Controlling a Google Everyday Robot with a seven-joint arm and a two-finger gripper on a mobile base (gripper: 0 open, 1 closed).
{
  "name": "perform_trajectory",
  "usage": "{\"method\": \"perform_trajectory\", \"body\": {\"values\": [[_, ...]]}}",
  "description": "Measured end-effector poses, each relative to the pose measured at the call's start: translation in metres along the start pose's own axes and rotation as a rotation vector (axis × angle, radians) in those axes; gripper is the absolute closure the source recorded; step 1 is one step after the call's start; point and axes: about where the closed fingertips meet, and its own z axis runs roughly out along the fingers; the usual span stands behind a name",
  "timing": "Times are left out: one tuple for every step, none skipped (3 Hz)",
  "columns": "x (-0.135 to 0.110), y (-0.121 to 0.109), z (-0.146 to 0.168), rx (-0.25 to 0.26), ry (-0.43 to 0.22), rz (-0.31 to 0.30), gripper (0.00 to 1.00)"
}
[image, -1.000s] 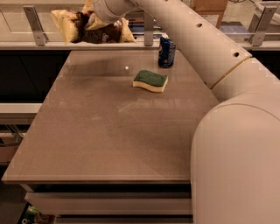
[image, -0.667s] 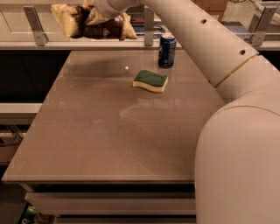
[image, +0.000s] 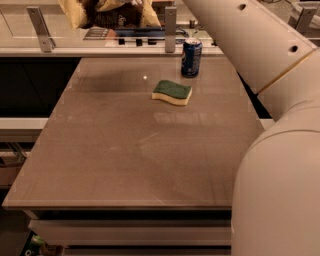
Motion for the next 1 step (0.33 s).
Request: {"method": "perform_trajectory", "body": {"values": [[0.0000,0.0000,0.0001,0.000,0.000,0.000,1.00]]}}
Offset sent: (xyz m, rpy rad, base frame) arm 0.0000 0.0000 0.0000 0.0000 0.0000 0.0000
